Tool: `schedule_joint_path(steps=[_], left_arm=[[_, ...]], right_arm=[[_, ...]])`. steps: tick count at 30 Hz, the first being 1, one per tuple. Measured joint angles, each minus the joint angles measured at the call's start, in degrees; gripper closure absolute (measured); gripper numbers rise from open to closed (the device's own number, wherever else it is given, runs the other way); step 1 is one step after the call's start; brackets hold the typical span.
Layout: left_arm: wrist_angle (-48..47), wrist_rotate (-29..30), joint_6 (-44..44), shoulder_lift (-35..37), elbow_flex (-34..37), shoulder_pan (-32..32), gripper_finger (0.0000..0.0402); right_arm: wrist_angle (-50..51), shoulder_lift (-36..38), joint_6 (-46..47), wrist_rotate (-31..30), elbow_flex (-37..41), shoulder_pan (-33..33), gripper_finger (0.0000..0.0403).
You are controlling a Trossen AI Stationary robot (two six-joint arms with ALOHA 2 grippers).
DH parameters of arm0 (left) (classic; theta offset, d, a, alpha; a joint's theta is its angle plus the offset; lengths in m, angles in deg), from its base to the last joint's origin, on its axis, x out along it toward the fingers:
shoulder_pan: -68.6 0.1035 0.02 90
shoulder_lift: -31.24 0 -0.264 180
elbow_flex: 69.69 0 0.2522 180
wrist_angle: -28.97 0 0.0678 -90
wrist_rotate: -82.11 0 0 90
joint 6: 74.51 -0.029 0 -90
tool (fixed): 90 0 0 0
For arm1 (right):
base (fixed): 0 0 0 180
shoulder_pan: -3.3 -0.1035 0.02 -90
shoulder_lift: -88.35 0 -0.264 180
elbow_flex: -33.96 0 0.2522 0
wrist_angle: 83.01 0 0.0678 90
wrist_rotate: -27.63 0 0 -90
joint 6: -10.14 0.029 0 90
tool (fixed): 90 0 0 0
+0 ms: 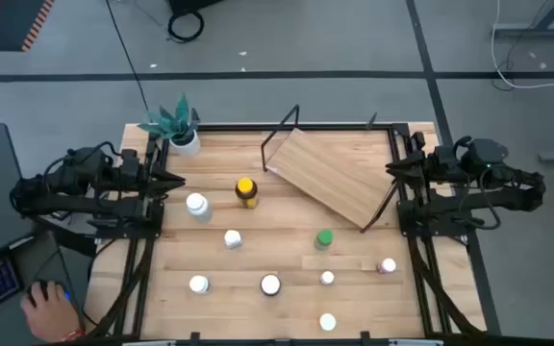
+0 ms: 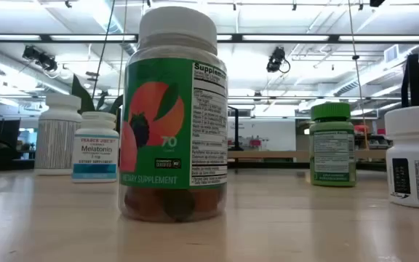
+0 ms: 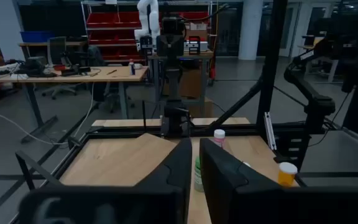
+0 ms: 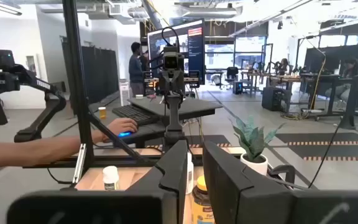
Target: Pick and place medicine bottles onto shelf by color
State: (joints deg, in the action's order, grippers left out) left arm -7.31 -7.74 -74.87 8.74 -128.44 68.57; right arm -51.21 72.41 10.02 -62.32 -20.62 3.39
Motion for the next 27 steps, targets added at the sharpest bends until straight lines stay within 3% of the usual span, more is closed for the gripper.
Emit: schedule_joint_path(steps=[27], left_arm=[[0.0, -0.02, 0.01, 0.0, 0.0, 0.0, 0.0368]], right_arm=[[0.0, 0.0, 0.0, 0.0, 0.0, -0.02, 0.0342]])
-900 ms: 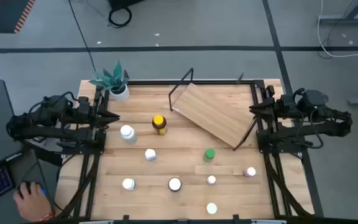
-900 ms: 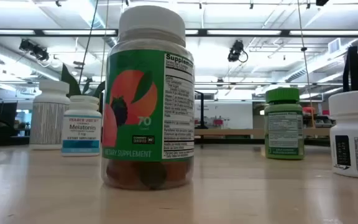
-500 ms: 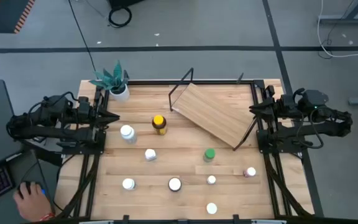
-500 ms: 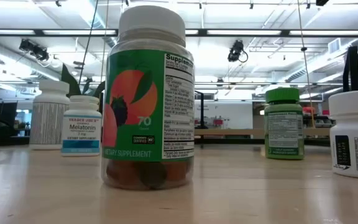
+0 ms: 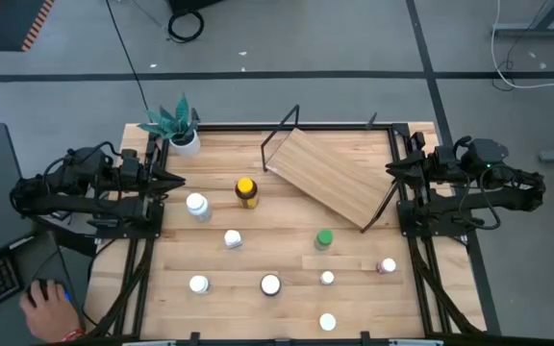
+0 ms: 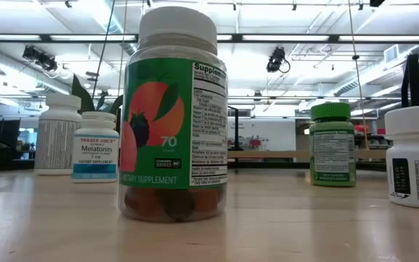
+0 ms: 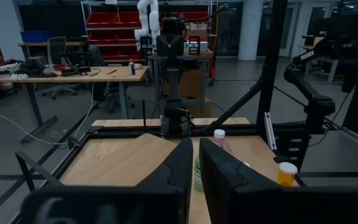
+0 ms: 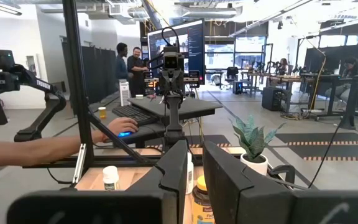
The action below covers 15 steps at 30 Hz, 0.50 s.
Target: Pick and place medicine bottles onto shelf by color
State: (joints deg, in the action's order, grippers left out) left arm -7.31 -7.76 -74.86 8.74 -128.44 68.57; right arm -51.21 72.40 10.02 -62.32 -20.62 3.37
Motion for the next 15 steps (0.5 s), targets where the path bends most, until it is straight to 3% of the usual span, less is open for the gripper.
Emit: schedule_joint_path(steps=[15], left_arm=[[0.0, 0.01, 0.01, 0.01, 0.0, 0.0, 0.0361]], right_arm=[[0.0, 0.02, 0.0, 0.0, 0.0, 0.02, 0.0342]])
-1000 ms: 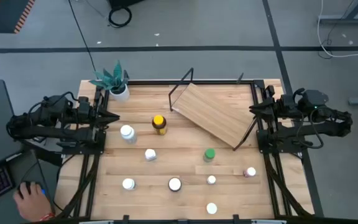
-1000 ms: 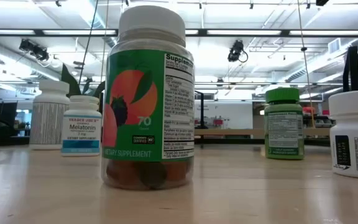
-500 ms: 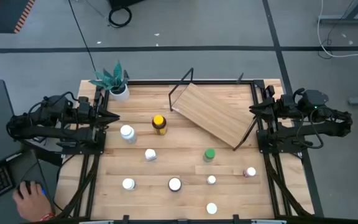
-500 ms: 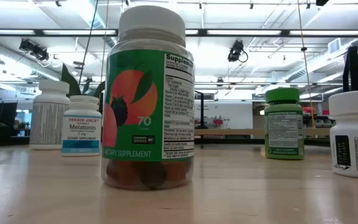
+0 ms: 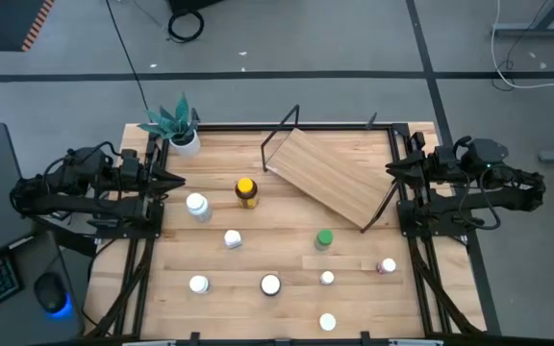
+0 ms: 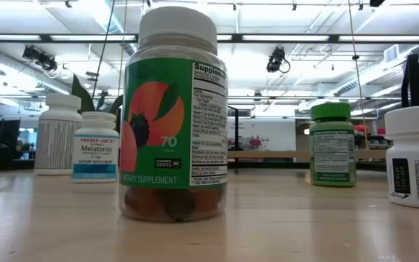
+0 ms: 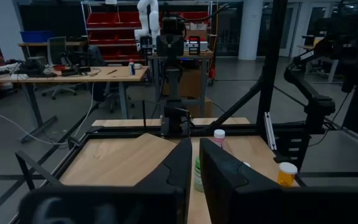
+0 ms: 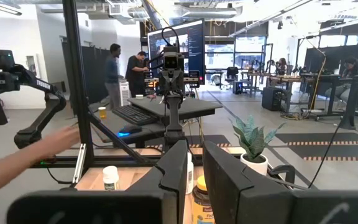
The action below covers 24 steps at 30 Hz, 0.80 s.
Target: Pick and place medicine bottles onto shelf by color
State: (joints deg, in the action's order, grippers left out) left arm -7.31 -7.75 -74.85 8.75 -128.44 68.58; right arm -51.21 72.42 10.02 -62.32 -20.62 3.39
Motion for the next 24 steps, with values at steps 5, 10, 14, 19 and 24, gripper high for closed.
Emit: schedule_joint_path(steps=[5, 10, 14, 19, 24], left_arm=[[0.0, -0.01, -0.02, -0.01, 0.0, 0.01, 0.0366], [0.0, -0.02, -0.02, -0.02, 0.0, 0.02, 0.0372], [0.0, -0.02, -0.02, -0.02, 0.0, 0.01, 0.0368], [0.0, -0.02, -0.02, -0.02, 0.0, 0.01, 0.0362], [0.0, 0.0, -0.02, -0.01, 0.0, 0.0, 0.0364]], right_arm=[[0.0, 0.0, 0.0, 0.0, 0.0, -0.01, 0.0342], [0.0, 0.0, 0.0, 0.0, 0.0, 0.0, 0.0342], [0.0, -0.01, 0.0, 0.0, 0.0, -0.01, 0.0342], [0.0, -0.01, 0.0, 0.0, 0.0, -0.01, 0.0342], [-0.01, -0.02, 0.0, 0.0, 0.0, 0.0, 0.0342]])
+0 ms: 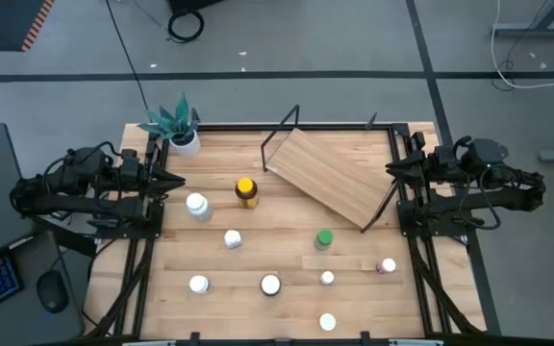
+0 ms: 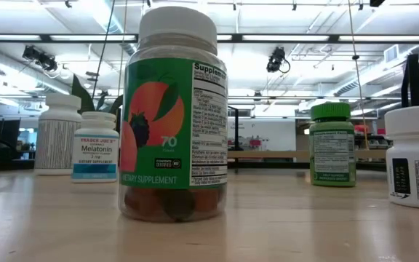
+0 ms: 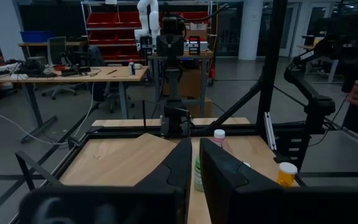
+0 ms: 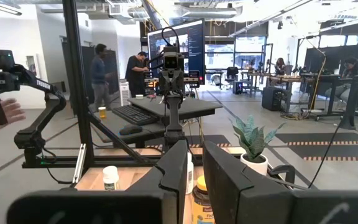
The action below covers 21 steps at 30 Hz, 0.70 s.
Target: Pick and place medicine bottles onto shelf by color
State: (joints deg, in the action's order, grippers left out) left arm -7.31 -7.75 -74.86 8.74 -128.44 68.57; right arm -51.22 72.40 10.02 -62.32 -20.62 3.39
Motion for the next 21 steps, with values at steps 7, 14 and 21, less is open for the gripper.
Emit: schedule_joint_path(steps=[7, 14, 21], left_arm=[[0.12, -0.02, 0.33, 0.0, 0.0, 0.0, 0.0371], [0.58, -0.02, 5.7, 0.0, 0.0, 0.0, 0.0363], [6.47, 0.21, 3.71, 0.0, 0.0, 0.0, 0.0368]], right_arm=[[0.01, 0.02, 0.0, 0.0, 0.0, -0.02, 0.0342], [-0.32, 0.0, 0.0, 0.0, 0.0, -0.02, 0.0342], [-3.21, 0.0, 0.0, 0.0, 0.0, 0.0, 0.0342]])
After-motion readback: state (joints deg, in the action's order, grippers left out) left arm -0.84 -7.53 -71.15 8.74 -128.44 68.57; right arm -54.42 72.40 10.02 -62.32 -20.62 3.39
